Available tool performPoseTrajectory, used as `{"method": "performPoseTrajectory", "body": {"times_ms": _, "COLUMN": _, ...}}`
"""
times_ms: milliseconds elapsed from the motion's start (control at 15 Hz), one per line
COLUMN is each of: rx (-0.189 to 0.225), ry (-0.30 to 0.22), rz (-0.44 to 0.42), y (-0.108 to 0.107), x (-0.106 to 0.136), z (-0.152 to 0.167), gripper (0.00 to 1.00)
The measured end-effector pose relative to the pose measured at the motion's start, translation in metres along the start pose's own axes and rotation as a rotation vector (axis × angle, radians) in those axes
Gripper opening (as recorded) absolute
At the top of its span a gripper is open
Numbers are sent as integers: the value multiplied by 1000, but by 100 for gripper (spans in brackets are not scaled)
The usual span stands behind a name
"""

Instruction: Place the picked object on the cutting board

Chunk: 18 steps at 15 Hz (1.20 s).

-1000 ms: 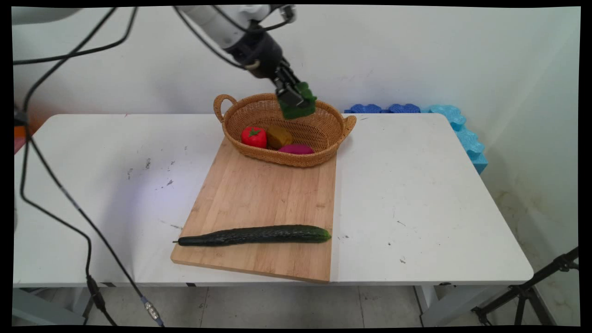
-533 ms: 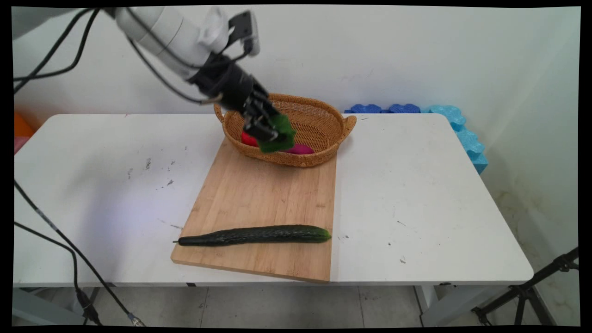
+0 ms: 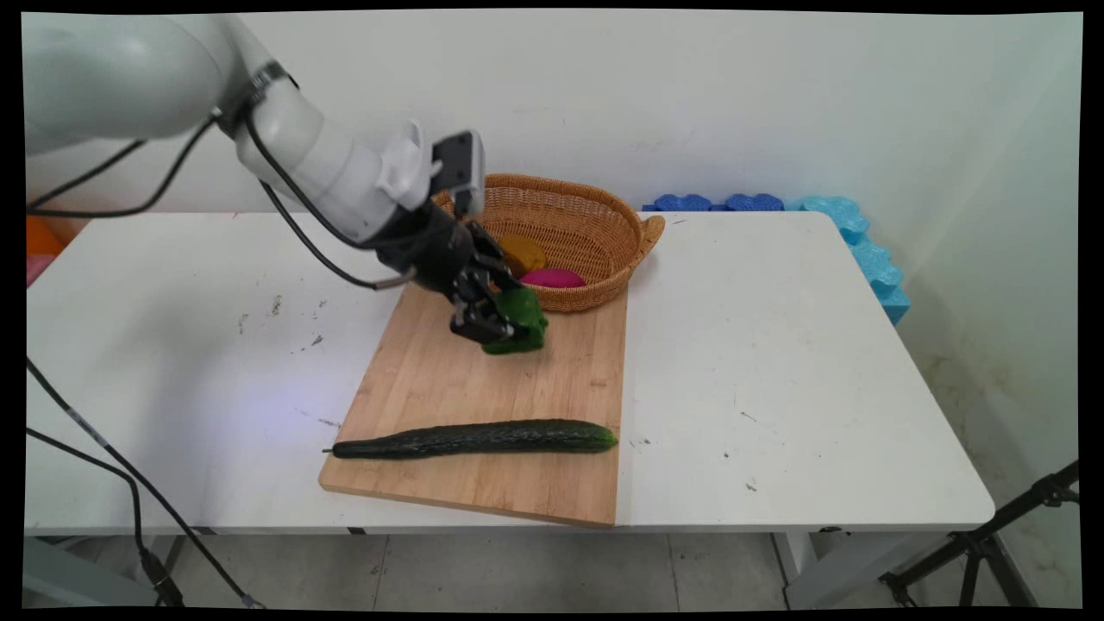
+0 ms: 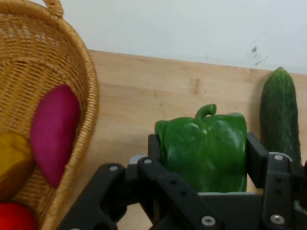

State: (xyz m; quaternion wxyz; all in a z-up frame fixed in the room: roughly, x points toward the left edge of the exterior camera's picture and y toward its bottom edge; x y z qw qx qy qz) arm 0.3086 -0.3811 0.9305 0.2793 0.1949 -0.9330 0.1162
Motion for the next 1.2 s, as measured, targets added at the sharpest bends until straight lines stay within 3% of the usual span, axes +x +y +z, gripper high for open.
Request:
{"method": "performPoseTrajectory", "body": {"times_ms": 533, "rx": -14, "ry": -33, "rz": 28, "y": 7, "x": -10, "z": 65, "gripper": 0}}
{"method": "performPoseTrajectory", "body": {"times_ms": 933, "rx": -12, "ry": -36, "rz": 32, "y": 9, "x": -11, "z": 83, "gripper": 0}}
{"method": "performPoseTrajectory", "body": {"times_ms": 1000, "rx": -12, "ry": -35, "rz": 33, "y": 9, "x": -11, "z": 85, "gripper": 100}}
{"method": "performPoseTrajectory", "body": {"times_ms": 1200, "rx": -12, "ry": -32, "rz": 26, "y": 11, "x": -11, "z": 88, "gripper": 100}}
